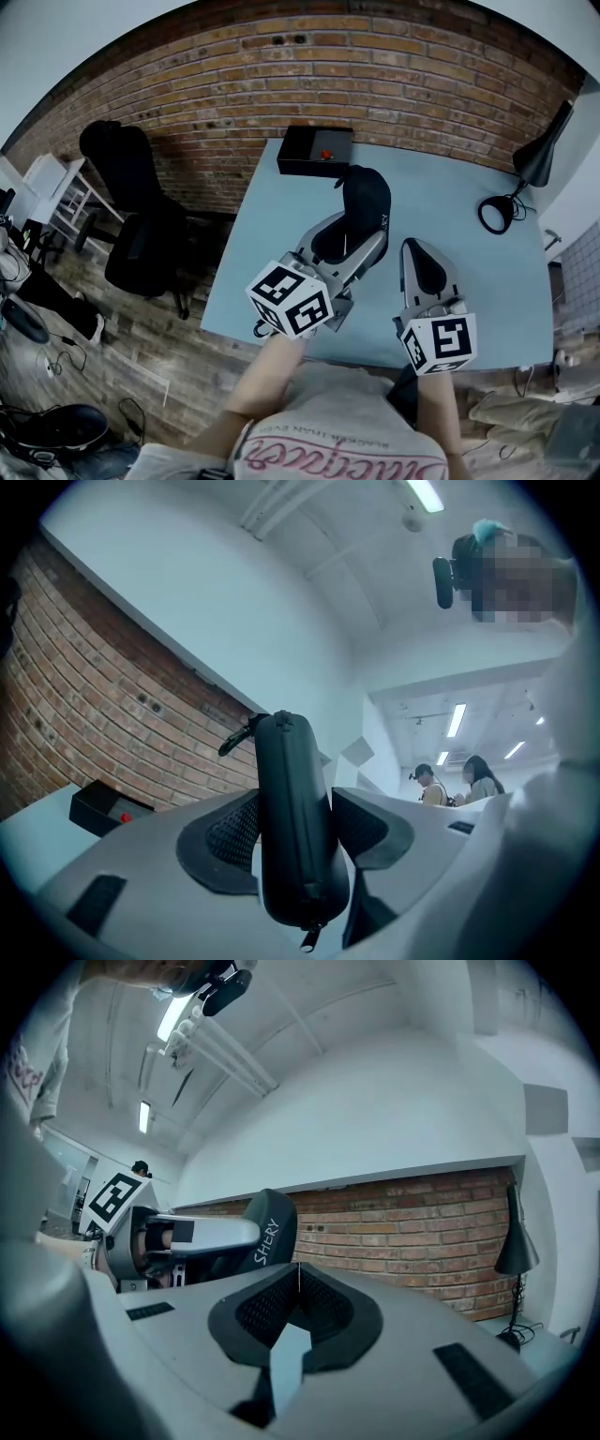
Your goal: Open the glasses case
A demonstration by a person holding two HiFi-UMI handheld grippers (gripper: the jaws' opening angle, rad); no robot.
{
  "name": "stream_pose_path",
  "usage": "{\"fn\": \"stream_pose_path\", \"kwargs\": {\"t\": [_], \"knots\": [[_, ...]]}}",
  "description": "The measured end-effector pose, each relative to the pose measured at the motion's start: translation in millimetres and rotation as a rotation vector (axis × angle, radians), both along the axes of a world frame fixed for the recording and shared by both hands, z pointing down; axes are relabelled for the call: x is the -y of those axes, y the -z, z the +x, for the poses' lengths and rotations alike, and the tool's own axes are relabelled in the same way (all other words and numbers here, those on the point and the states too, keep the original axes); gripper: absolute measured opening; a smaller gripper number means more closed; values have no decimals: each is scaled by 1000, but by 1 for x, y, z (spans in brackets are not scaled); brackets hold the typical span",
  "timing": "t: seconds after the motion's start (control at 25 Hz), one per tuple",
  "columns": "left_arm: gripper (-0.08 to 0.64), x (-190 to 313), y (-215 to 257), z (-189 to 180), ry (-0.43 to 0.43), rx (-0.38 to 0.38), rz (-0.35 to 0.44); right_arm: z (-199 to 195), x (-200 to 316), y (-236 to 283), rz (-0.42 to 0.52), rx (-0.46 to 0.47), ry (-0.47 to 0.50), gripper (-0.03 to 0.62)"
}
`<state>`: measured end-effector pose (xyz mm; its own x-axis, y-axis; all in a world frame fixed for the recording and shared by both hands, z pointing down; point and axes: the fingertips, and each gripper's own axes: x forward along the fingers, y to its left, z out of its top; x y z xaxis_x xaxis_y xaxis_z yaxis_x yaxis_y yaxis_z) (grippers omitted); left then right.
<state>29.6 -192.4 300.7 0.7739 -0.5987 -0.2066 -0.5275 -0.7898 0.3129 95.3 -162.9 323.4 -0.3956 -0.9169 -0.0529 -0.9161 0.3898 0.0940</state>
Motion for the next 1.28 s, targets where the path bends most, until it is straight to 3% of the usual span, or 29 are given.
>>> {"fn": "stream_pose_path", "kwargs": {"t": [0.32,0.64,1.0,1.28], "knots": [[245,23,21,3,-25,-5,-15,-14,2,-9,-47,9,67,20],[247,35,33,6,-47,-53,-55,-48,-1,-28,-133,-15,216,20],[247,36,28,11,-162,-140,-152,-32,13,-30,-162,69,172,20],[245,35,23,9,-215,-158,-210,-17,19,-30,-174,112,119,20]]}}
